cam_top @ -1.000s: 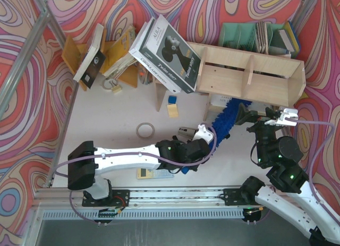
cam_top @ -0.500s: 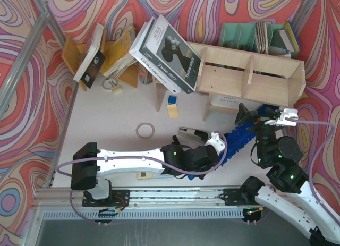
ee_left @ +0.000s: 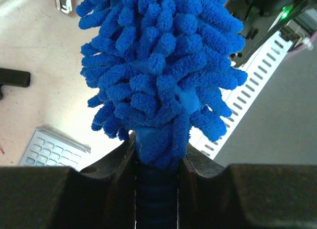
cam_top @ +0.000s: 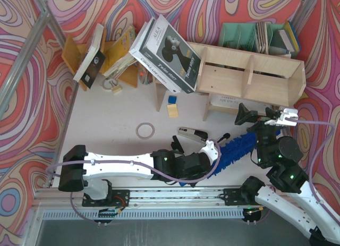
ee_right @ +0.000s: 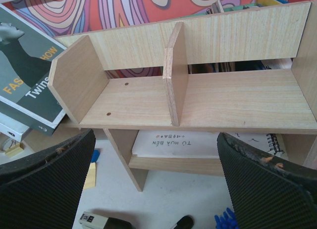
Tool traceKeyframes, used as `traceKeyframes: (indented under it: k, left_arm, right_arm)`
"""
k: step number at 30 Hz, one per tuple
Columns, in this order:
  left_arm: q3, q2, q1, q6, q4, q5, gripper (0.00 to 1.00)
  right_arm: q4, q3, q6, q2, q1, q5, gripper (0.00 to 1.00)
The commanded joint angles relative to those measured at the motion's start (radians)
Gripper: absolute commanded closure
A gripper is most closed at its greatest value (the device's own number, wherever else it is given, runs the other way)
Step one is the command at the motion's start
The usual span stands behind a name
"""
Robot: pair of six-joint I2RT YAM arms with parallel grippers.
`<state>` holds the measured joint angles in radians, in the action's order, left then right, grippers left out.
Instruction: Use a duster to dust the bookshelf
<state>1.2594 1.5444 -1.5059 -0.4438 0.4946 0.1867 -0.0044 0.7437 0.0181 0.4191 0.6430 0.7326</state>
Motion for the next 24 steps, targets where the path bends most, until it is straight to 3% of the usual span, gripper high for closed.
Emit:
traceKeyframes:
  k: [1, 9, 24]
  left_arm:
    - [-0.048, -0.031, -0.007, 0.007, -0.008, -0.015, 1.00]
    - [-0.096, -0.025, 0.027, -0.009, -0.050, 0.003, 1.00]
    - [-0.134, 0.005, 0.098, -0.054, -0.120, 0.180, 1.00]
  right_arm:
    - [0.027, -0.006, -0.015, 0.002, 0.001, 0.012, 0.01]
    - [0.029, -0.004, -0.014, 0.015, 0.001, 0.010, 0.01]
    - [0.027, -0.004, -0.014, 0.014, 0.001, 0.010, 0.01]
